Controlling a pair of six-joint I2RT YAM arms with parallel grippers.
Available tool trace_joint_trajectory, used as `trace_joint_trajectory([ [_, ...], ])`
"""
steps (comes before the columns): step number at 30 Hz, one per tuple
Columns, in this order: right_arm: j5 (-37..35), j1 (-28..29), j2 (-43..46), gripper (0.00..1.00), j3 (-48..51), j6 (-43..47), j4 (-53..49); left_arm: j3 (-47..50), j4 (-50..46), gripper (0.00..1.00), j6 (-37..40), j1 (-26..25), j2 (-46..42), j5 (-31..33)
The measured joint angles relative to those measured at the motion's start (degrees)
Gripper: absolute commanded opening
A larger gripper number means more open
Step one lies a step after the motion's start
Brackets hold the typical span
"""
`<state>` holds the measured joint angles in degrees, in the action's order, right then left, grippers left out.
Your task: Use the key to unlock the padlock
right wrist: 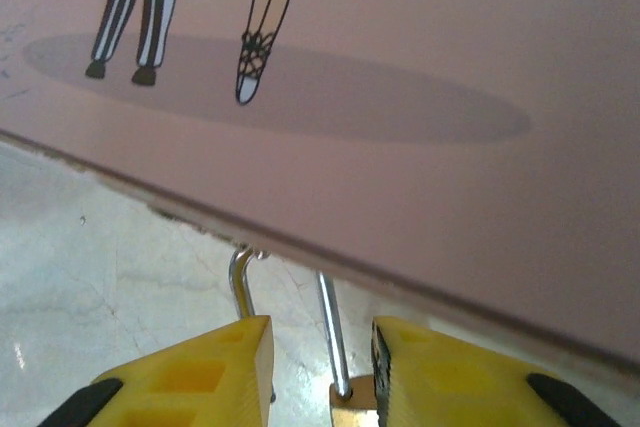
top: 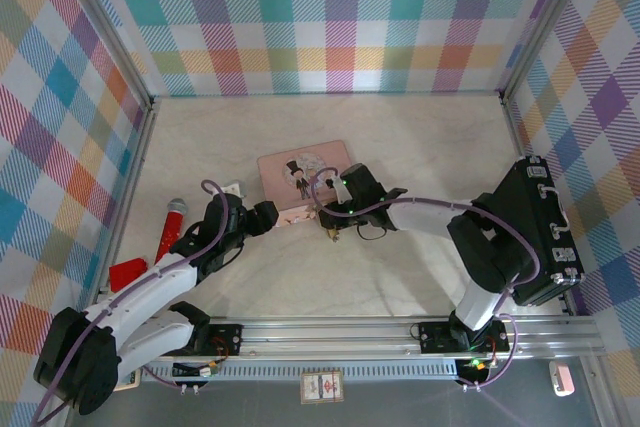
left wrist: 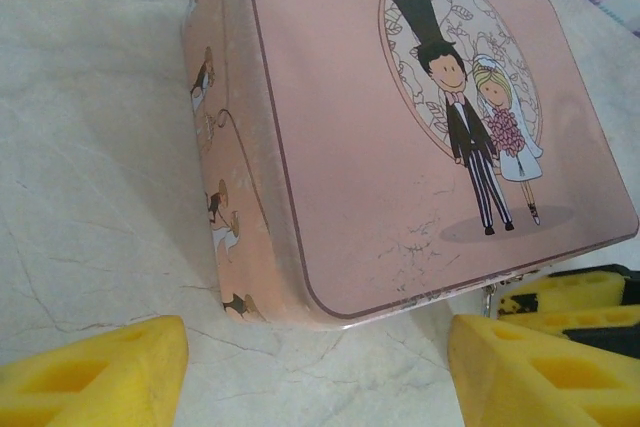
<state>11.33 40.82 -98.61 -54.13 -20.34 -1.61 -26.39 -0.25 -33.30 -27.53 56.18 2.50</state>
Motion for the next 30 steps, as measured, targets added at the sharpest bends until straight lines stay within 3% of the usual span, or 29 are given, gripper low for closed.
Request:
trace_joint_trajectory([
  [19, -0.1, 0.0, -2.9, 0.22, -1.2, -0.3, -0.9, -3.7, 3.9, 0.67, 3.2, 1.2, 12.5, -5.6],
  [30, -0.4, 0.1, -3.3, 0.11, -1.6, -2.1, -0.8, -7.2, 4.2, 0.64, 4.3, 1.0, 17.6, -7.9],
])
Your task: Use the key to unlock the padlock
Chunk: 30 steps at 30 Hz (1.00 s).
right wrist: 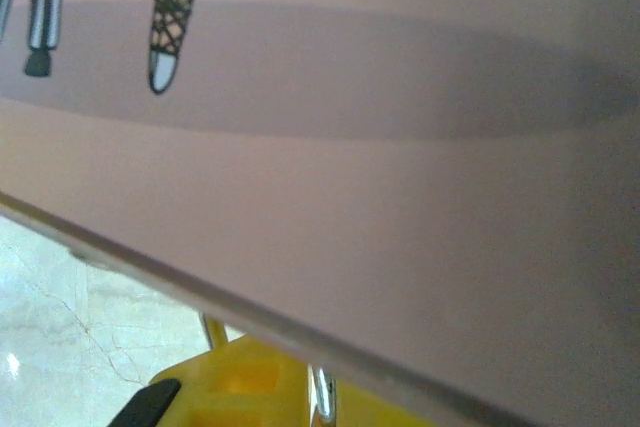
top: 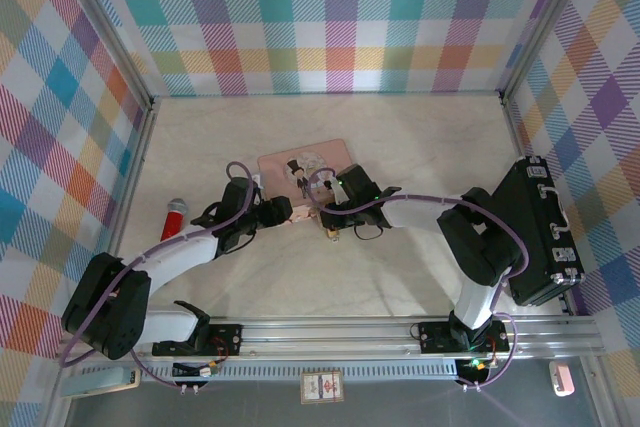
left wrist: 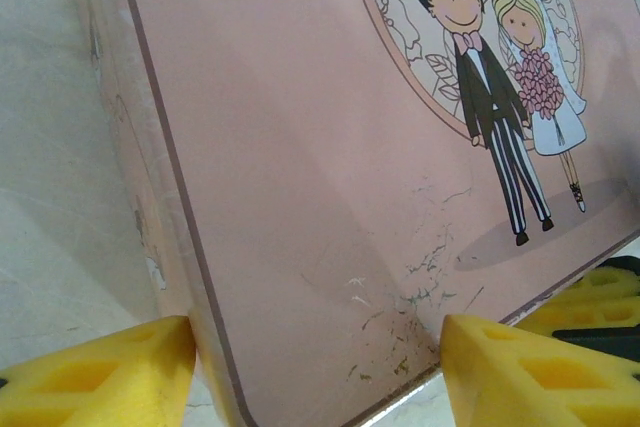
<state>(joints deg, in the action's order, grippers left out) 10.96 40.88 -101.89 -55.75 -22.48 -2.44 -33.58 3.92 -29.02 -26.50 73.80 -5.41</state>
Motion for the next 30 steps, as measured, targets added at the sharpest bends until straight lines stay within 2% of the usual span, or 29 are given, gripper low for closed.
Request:
trace_joint_trajectory([
  [9, -0.6, 0.0, 0.0, 0.05, 0.8, -5.7, 2.0, -0.5, -0.7, 0.63, -1.9, -2.4, 0.3, 3.6],
  [19, -6.9, 0.0, 4.2, 0.02, 7.8, -19.9, 8.7, -1.8, 2.4, 0.6, -8.8, -9.6, 3.8, 10.6],
  [30, -9.0, -0.3, 5.3, 0.0, 10.5, -33.0, 12.4, -2.4, 3.1, 0.6, -11.1, -12.5, 4.7, 13.7],
])
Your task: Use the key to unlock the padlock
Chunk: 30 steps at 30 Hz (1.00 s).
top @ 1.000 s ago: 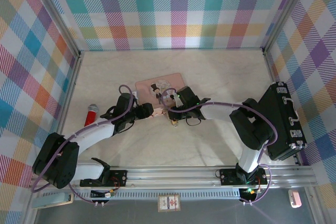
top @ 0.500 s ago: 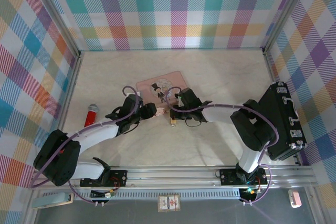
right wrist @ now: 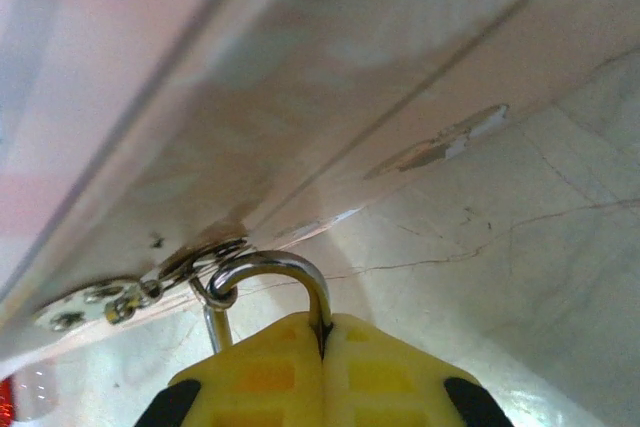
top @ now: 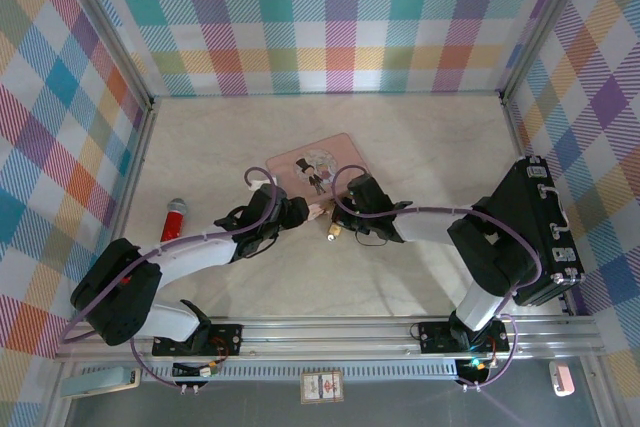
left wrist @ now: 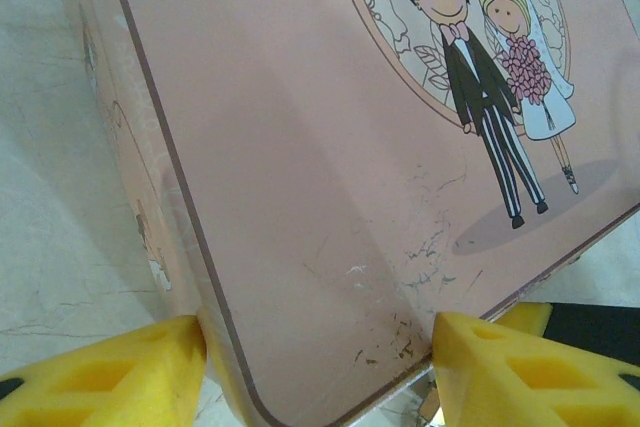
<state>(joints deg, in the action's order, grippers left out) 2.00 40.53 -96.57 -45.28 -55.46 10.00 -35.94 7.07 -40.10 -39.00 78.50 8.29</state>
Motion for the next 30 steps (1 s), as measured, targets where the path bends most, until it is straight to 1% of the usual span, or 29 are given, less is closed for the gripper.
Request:
trace_joint_trajectory([
  [7, 2.6, -1.3, 0.0, 0.0, 1.1, -7.6, 2.7, 0.3, 0.5, 0.6, -0.9, -0.2, 0.0, 0.0],
  [14, 3.2, -1.6, 0.0, 0.0, 2.5, -12.9, 5.8, 0.7, 0.7, 0.6, -1.1, -0.3, -0.2, 0.0],
  [24, 4.7, -2.7, 0.0, 0.0, 4.1, -16.6, 9.0, 0.9, 0.7, 0.61, -1.1, -0.4, -0.3, 0.4],
  [30, 6.5, -4.9, 0.0, 0.0, 5.0, -18.7, 11.2, 0.9, 0.4, 0.61, -1.5, -0.7, -0.4, 0.5],
])
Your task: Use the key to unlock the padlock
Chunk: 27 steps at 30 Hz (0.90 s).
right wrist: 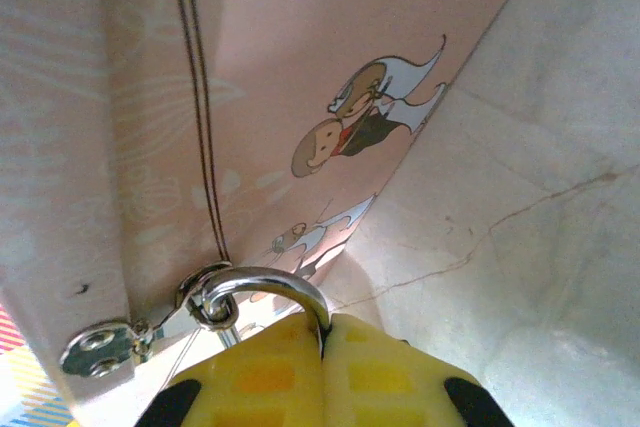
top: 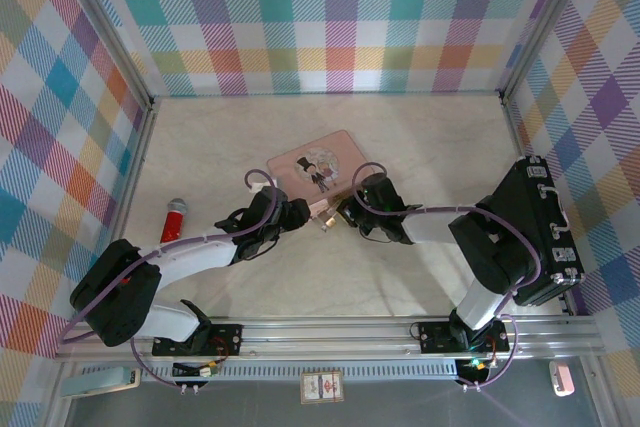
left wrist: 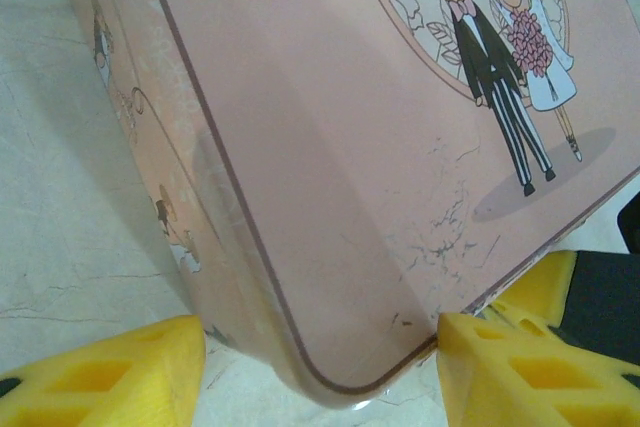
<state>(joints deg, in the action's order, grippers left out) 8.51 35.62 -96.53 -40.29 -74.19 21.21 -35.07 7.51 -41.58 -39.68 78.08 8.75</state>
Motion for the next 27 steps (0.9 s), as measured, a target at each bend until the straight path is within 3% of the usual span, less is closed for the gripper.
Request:
trace_joint_trajectory([
  [27, -0.5, -4.5, 1.9, 0.0, 3.5, -6.5, 4.5, -0.5, -2.7, 0.62, -1.2, -0.3, -0.6, 1.4],
])
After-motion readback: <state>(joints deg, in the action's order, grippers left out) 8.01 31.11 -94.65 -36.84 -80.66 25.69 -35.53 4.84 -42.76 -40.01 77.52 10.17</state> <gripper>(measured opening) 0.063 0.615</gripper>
